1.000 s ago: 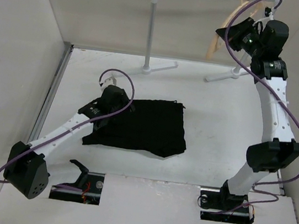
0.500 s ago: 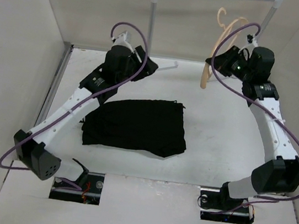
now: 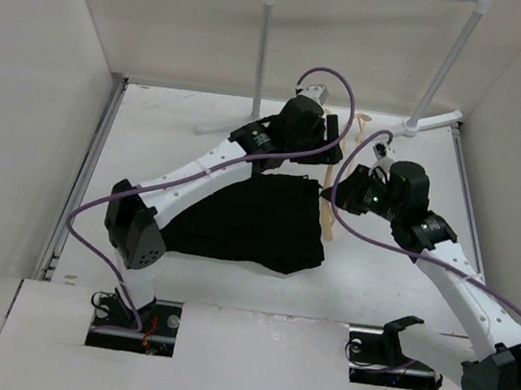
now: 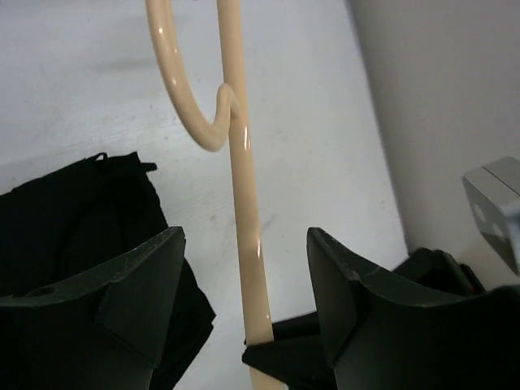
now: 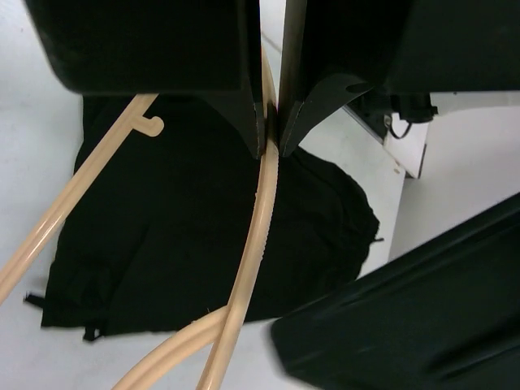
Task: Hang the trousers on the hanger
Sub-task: Pick up the hanger from the clothesline.
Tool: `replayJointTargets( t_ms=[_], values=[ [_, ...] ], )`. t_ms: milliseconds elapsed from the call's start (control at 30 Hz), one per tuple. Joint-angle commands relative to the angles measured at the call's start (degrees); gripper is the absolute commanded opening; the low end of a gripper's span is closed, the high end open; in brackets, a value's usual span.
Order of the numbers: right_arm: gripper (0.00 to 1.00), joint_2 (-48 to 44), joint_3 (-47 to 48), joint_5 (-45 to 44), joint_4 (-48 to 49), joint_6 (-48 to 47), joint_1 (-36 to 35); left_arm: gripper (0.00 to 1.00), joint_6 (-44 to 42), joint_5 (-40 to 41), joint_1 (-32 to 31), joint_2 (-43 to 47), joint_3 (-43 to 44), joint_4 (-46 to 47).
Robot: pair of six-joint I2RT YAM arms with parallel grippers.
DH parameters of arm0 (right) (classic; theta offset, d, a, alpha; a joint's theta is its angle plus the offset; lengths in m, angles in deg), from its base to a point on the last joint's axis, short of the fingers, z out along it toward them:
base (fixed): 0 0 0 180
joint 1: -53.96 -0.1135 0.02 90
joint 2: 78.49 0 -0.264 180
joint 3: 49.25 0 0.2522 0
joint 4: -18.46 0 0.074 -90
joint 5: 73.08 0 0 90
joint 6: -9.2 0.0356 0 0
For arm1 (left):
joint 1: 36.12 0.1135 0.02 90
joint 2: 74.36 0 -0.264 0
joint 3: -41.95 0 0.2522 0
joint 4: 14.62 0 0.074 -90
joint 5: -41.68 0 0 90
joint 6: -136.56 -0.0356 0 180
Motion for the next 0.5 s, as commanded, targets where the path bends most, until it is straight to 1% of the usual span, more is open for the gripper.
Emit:
replayJointTargets(
  t_ms=[0, 133, 167, 233, 333, 367, 433, 467],
  values=[
    [0.09, -3.76, -2.66, -3.38, 4.57, 0.99, -2.36, 0.59, -1.90, 1.70, -1.15, -0.65, 1.24, -1.07],
    [0.09, -6.57, -5.39, -4.01, 4.31, 2.22, -3.34, 0.57, -2.08, 3.99, -2.12, -2.50, -0.08, -0.64],
    [0.09, -7.19, -5.84, -3.92, 4.22, 2.48, -3.51, 0.55, -2.08, 4.08, -2.39, -3.11, -0.17, -0.55],
    [0.09, -8.42, -6.89, -4.35, 3.52, 2.57, -4.12, 0.50, -1.91, 4.35, -2.65, -4.17, -0.34, -0.11],
    [0.09, -10.09, -8.30, -4.44, 2.55, 3.10, -4.30, 0.38, -1.47, 5.23, -3.00, -4.88, -1.40, 1.91],
    [0.09, -10.79, -9.00, -4.44, 2.29, 3.45, -4.39, 0.36, -1.29, 5.23, -3.09, -5.05, -1.66, 2.61],
    [0.09, -12.11, -10.14, -4.18, 2.29, 3.98, -4.39, 0.35, 0.11, 4.27, -3.09, -5.49, -2.36, 3.93],
    [0.09, -12.55, -10.49, -3.92, 2.11, 4.15, -4.30, 0.37, 0.90, 3.13, -3.09, -5.67, -2.80, 4.63]
  ],
)
